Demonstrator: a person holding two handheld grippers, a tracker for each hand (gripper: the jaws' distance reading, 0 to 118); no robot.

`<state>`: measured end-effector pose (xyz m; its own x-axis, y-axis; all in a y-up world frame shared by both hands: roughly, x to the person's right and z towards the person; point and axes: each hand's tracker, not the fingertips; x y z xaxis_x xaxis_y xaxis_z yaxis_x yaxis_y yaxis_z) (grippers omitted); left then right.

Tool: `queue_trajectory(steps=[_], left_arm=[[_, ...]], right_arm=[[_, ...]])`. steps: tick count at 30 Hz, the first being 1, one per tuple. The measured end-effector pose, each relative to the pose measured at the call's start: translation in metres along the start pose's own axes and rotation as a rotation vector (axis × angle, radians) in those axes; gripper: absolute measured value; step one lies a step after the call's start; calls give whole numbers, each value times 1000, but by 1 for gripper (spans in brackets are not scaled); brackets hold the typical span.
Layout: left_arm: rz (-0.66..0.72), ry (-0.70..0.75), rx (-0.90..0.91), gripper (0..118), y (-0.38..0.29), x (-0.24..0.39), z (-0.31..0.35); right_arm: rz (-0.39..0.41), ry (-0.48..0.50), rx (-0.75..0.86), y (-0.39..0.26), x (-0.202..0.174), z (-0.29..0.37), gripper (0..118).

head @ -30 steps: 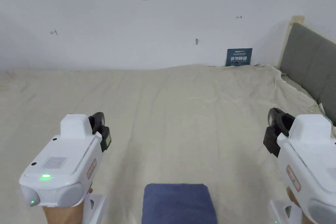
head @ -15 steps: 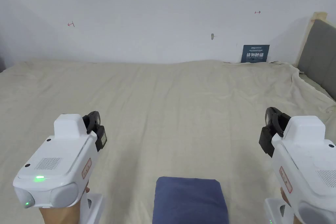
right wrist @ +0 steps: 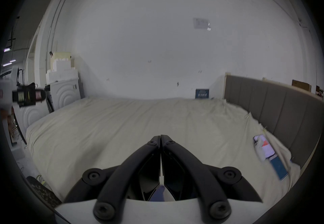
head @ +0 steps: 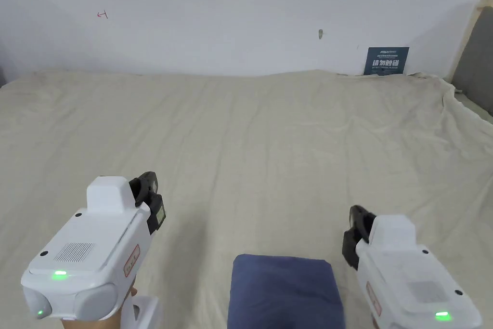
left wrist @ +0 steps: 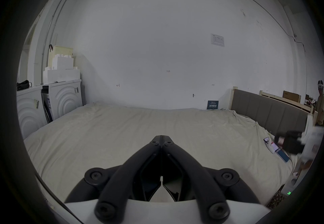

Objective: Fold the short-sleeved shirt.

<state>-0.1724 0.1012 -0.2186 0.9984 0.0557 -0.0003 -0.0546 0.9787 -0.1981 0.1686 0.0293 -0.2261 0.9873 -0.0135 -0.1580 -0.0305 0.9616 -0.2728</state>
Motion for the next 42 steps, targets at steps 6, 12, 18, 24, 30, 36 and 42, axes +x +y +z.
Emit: queue_trajectory(steps=[6,12,18,24,30,36,42], left_arm=[[22,-28,-62,0,-16,-9,-11],[25,-30,-120,0,-36,-15,-17],[31,-37,-165,0,-52,-15,-23],[46,-81,-217,0,-67,-8,-30],[205,-251,-479,18,-99,-1,-52],[340,-361,-829,93,-153,13,-94],[341,-393,-897,93,-186,25,-118]], right_arm=[[-6,49,-150,-65,-16,-34,0],[-11,55,-266,-108,-28,-57,0],[-21,23,-371,-143,-25,-74,0],[-20,38,-365,-155,-23,-74,0],[-15,57,-360,-156,-19,-71,0],[-45,60,-373,-153,-17,-72,0],[-64,62,-388,-151,-15,-72,0]])
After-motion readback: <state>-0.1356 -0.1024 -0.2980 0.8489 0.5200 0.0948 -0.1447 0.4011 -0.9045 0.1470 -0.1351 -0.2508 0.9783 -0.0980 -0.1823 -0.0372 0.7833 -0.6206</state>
